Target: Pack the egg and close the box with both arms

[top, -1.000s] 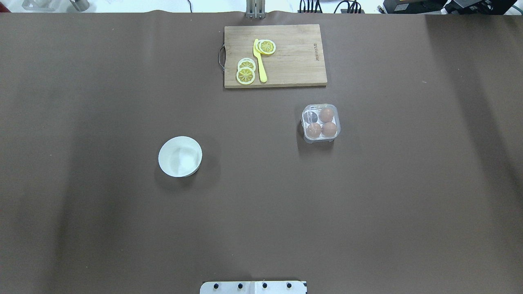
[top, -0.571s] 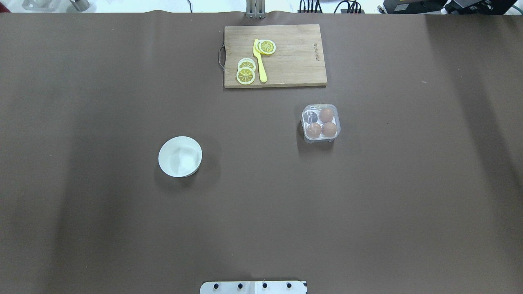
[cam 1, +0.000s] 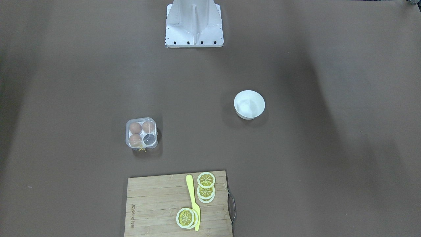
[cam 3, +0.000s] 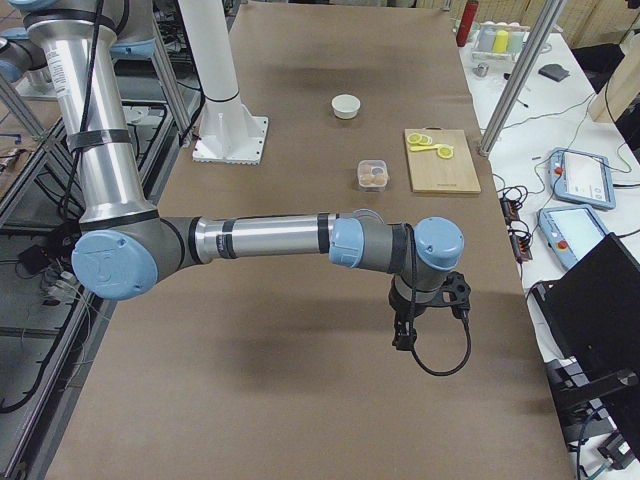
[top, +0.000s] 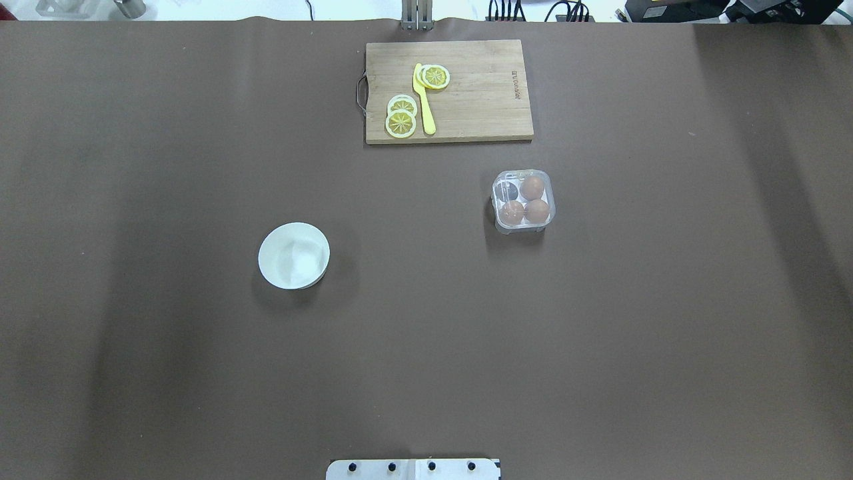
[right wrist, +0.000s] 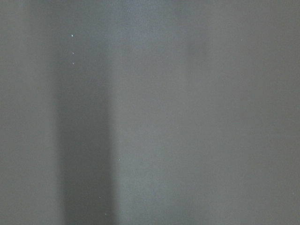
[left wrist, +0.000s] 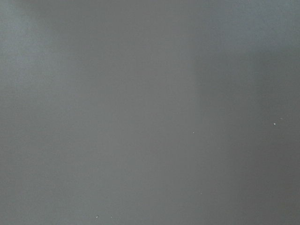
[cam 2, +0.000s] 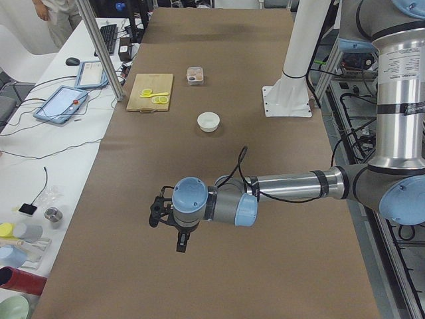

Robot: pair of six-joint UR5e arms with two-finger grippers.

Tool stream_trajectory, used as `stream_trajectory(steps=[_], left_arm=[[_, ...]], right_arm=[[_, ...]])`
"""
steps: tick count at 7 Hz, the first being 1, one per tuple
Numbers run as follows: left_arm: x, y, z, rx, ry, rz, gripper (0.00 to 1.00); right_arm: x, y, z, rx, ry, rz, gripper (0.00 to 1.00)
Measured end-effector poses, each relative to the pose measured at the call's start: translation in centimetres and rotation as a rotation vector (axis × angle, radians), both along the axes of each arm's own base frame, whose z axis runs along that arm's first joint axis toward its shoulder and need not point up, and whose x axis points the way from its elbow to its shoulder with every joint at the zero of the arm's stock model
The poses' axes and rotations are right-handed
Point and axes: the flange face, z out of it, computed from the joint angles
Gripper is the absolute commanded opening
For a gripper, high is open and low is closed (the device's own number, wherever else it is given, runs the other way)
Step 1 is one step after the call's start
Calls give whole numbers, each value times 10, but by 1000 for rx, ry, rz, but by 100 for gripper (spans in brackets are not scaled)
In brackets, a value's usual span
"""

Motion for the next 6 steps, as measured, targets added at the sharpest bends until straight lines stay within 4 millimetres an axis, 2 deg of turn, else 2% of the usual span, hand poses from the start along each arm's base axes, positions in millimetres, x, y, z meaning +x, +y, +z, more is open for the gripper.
stream_trajectory(steps=[6], left_arm=[[0, -3, -6, 12, -2, 0, 98]], right_arm=[[-9, -4, -4, 18, -3, -20, 99]])
